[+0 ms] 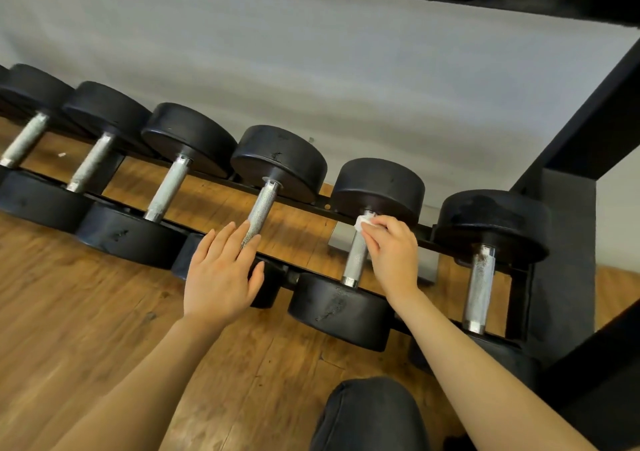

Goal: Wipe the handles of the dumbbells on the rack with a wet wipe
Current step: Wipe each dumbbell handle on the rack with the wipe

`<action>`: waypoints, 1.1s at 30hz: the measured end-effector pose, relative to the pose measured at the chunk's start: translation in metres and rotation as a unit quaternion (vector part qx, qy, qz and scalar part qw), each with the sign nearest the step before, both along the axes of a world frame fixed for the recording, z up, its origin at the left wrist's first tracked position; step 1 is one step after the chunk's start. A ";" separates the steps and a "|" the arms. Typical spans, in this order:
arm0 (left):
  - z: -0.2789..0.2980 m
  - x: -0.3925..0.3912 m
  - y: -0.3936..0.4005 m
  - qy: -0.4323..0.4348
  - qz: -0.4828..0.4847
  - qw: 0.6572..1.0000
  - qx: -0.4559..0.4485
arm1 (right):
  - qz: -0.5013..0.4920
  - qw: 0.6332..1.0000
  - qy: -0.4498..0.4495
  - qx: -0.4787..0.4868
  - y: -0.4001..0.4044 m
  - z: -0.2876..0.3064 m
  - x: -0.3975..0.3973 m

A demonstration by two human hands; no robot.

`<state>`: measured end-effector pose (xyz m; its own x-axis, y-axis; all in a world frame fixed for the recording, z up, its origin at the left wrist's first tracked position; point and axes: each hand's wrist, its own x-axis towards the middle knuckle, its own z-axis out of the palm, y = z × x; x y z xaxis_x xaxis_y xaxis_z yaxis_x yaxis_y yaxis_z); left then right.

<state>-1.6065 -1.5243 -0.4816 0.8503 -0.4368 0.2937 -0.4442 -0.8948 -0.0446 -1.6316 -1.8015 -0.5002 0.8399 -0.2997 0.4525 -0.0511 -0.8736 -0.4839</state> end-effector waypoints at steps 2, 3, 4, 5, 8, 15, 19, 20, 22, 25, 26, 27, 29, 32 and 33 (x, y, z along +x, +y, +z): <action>-0.001 0.001 0.000 0.001 0.001 1.000 -0.001 | 0.006 0.999 -0.001 -0.036 -0.005 0.002 0.004; -0.002 0.001 0.000 0.001 0.001 1.000 -0.002 | 0.005 0.999 0.005 -0.035 -0.006 0.004 0.006; -0.003 0.001 0.001 0.002 0.001 1.000 -0.003 | 0.004 0.999 0.014 -0.029 -0.006 0.004 0.008; -0.003 0.001 0.001 0.001 0.002 1.000 -0.005 | 0.004 0.999 0.020 -0.024 -0.006 0.003 0.007; -0.005 0.001 0.001 -0.010 0.002 1.000 -0.013 | 0.036 0.998 0.033 -0.041 -0.003 -0.003 -0.006; -0.005 0.000 0.000 -0.037 -0.005 0.999 -0.029 | 0.038 0.995 0.079 0.039 -0.013 0.002 0.002; -0.007 0.000 0.000 -0.050 -0.008 0.998 -0.041 | 0.041 0.996 0.079 0.027 -0.004 0.003 -0.007; -0.007 0.000 0.000 -0.053 -0.009 0.998 -0.043 | 0.053 0.994 0.089 0.021 -0.004 0.002 -0.008; -0.008 0.000 -0.001 -0.056 -0.010 0.997 -0.046 | 0.066 0.991 0.117 -0.018 -0.008 0.004 -0.007; -0.008 0.001 -0.001 -0.057 -0.013 0.997 -0.051 | 0.047 0.988 0.115 -0.086 -0.013 0.002 0.004; -0.009 0.002 -0.001 -0.055 -0.013 0.997 -0.050 | 0.044 0.988 0.115 -0.092 -0.012 0.000 0.005; -0.009 0.002 0.000 -0.054 -0.013 0.997 -0.049 | 0.048 0.987 0.115 -0.099 -0.010 -0.001 0.005; -0.010 0.003 0.001 -0.052 -0.013 0.997 -0.049 | 0.072 0.981 0.125 -0.130 -0.008 -0.002 0.000; -0.011 0.003 0.001 -0.051 -0.013 0.997 -0.049 | 0.090 0.968 0.105 -0.208 -0.016 0.007 -0.002; -0.011 0.003 0.001 -0.053 -0.014 0.997 -0.052 | 0.083 0.964 0.104 -0.232 -0.019 0.012 0.000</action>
